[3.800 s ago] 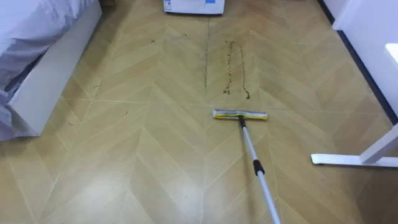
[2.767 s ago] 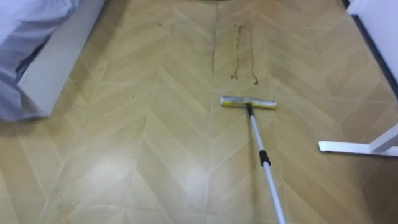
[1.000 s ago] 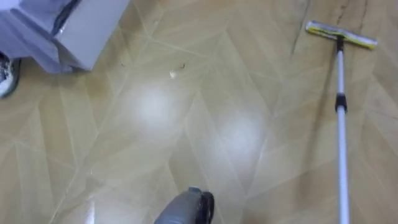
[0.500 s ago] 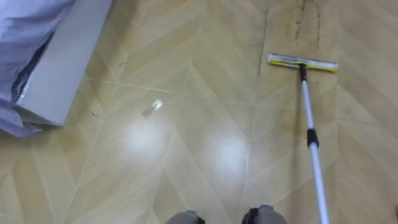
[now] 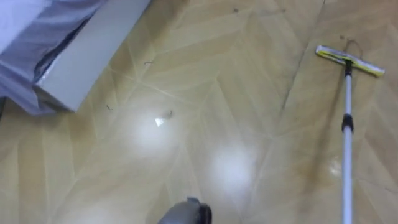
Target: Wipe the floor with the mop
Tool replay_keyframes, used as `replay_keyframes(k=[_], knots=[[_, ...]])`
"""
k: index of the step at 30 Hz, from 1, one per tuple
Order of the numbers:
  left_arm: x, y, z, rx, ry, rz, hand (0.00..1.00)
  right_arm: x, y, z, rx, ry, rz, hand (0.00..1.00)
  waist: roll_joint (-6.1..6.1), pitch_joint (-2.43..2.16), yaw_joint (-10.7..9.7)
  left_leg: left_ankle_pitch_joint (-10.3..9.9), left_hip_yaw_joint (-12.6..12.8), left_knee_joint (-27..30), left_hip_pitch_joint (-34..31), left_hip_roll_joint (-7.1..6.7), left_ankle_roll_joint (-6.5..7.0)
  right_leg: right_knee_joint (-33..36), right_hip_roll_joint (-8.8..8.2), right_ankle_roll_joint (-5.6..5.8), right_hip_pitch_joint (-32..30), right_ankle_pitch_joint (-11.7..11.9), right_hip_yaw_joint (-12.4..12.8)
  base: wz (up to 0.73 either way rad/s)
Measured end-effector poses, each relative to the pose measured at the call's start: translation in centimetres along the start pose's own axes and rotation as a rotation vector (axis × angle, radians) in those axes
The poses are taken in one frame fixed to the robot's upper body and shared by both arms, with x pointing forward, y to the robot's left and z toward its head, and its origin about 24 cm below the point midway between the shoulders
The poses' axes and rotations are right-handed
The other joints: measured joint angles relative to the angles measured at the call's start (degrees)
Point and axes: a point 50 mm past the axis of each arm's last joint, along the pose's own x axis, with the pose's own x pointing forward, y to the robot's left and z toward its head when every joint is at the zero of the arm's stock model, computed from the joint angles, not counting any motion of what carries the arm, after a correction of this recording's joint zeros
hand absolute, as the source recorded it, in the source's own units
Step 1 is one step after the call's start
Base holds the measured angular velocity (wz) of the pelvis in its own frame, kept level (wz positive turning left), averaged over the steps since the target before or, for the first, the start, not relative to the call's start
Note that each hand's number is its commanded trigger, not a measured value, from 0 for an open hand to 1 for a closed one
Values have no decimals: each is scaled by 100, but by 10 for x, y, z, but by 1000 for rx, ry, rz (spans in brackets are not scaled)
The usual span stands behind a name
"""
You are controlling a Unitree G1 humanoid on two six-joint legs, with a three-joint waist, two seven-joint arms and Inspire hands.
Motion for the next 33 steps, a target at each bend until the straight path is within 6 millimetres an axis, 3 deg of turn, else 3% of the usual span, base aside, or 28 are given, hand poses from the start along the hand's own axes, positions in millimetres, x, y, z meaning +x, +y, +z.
replay_keyframes(k=[1, 3, 4, 5, 6, 7, 10, 11, 12, 13, 14, 16, 17, 19, 20, 21, 23, 24, 25, 27, 28, 29, 31, 33], knots=[[0, -1, 0, 1, -2, 0, 0, 2, 2, -8, -9, 22, 2, 100, 17, 5, -58, -31, -2, -32, 44, -2, -7, -63, -20, -5, -189, -4, 20, -32], [0, -5, 1, -2, -6, 2, 0, 7, 12, -34, -40, 88, 14, 100, 71, -22, -250, -118, -104, -180, 224, -1, -91, -1359, -59, -73, -609, 80, 77, -30], [0, -5, 1, -4, -5, 4, 0, 7, 15, -37, -50, 100, 20, 100, 66, -25, -309, -155, -131, -194, 276, -2, -119, -1783, -56, -87, -634, 185, 86, -17], [0, -6, 2, -5, -6, 8, 0, 8, 20, -41, -62, 111, 32, 100, 55, -23, -367, -273, -202, -161, 371, 17, -202, -2143, -51, -86, -633, 552, 67, -13], [0, -9, 2, -5, -5, 7, 0, 8, 22, -41, -68, 124, 34, 100, 45, -28, -352, -386, -247, -111, 478, 80, -299, -2189, -20, -151, -493, 714, -22, -16], [0, -11, 2, -5, -2, 3, 0, 7, 22, -39, -77, 125, 31, 100, 58, -26, -333, -433, -267, -79, 537, 116, -361, -2170, 2, -229, -418, 702, -111, -19], [0, -11, 2, -26, 7, 3, 0, -1, 20, -1, -89, 72, 7, 100, 3, -1, -289, -516, -409, 292, 688, 195, -501, -1908, 59, -397, -183, 383, -214, 1], [0, -10, 0, -50, 14, 1, 0, -8, 16, 22, -88, 34, -14, 100, -29, 19, -217, -504, -396, 627, 671, 213, -533, -1744, 77, -438, -110, 206, -231, 0], [0, -8, -1, -72, 20, 1, 0, -17, 10, 49, -80, -32, -30, 100, -48, 30, -137, -444, -372, 1050, 581, 289, -638, -1576, 126, -520, -59, 15, -223, 0], [0, -6, -2, -80, 21, 4, 0, -23, 8, 63, -72, -72, -36, 100, -49, 39, -98, -370, -365, 1299, 488, 339, -730, -1519, 170, -535, -32, -57, -221, 6], [0, 0, -3, -74, 24, 16, 0, -34, 8, 90, -67, -159, -37, 100, -75, 52, -11, -164, -391, 1722, 302, 390, -799, -1439, 239, -565, 22, -154, -195, 12], [-1, 10, -4, -69, 25, 42, 0, -50, 13, 123, -61, -278, -18, 100, -177, 64, 54, -172, -383, 1578, -61, 366, -806, -1415, 300, -620, 72, -239, -154, 23], [-1, 16, -6, -66, 29, 57, 0, -61, 14, 142, -46, -356, -1, 100, -239, 94, 95, -162, -336, 1137, -340, 362, -809, -1422, 341, -588, 123, -283, -136, 25], [-1, 18, -13, -67, 44, 58, 0, -67, 20, 151, -13, -405, 41, 100, -265, 89, 238, 64, -326, 308, -649, 291, -778, -1509, 391, -609, 299, -403, -159, 16], [-1, 17, -20, -68, 59, 44, 0, -64, 25, 147, 0, -395, 72, 100, -271, 60, 248, 539, -297, -51, -712, 223, -619, -1559, 358, -515, 486, -493, -149, 12], [-1, 13, -28, -70, 78, 19, 0, -58, 28, 137, 16, -366, 101, 100, -281, 34, 246, 772, -301, -203, -609, 174, -523, -1635, 344, -449, 662, -592, -132, 12], [-1, 8, -30, -62, 85, -15, 0, -45, 23, 117, 33, -310, 110, 100, -282, 30, 212, 781, -142, -192, -493, 179, -286, -1690, 319, -378, 791, -692, -24, 17], [-1, 5, -26, -64, 81, -28, 0, -36, 15, 99, 41, -263, 90, 100, -281, 29, 214, 667, 1, -157, -440, 160, -142, -1548, 234, -321, 778, -729, 34, 13], [0, 3, -23, -63, 79, -34, 0, -31, 11, 90, 37, -240, 76, 100, -264, 34, 204, 621, 18, -128, -408, 115, -95, -1420, 204, -284, 753, -709, 84, 8], [0, -5, -10, -57, 46, -51, 0, -13, -1, 44, 20, -115, 21, 100, -131, -6, 27, 372, 53, -100, -199, -48, 34, -890, 57, 2, 699, -514, 80, 8], [0, -6, -8, -58, 37, -52, 0, -9, -2, 33, 8, -83, 12, 100, -109, -4, -5, 310, 51, -103, -138, -78, 43, -713, 28, 55, 647, -394, 90, -12], [0, -6, -7, -57, 26, -48, 0, -3, 0, 11, -10, -21, 4, 100, -58, -26, -41, 200, 4, -117, -32, -98, 59, -363, 6, 85, 454, -161, 143, -46], [0, -7, -6, -57, 21, -39, 0, 2, 6, -10, -41, 33, 0, 100, -21, -30, -105, 129, -63, -216, 78, -107, 53, -510, 1, 63, 46, -162, 215, -65], [0, -10, -5, -56, 19, -20, 0, 6, 12, -29, -70, 78, -2, 100, 31, -35, -166, 67, -343, -283, 187, -149, -27, -1585, 53, -10, -306, -106, 164, -69]])
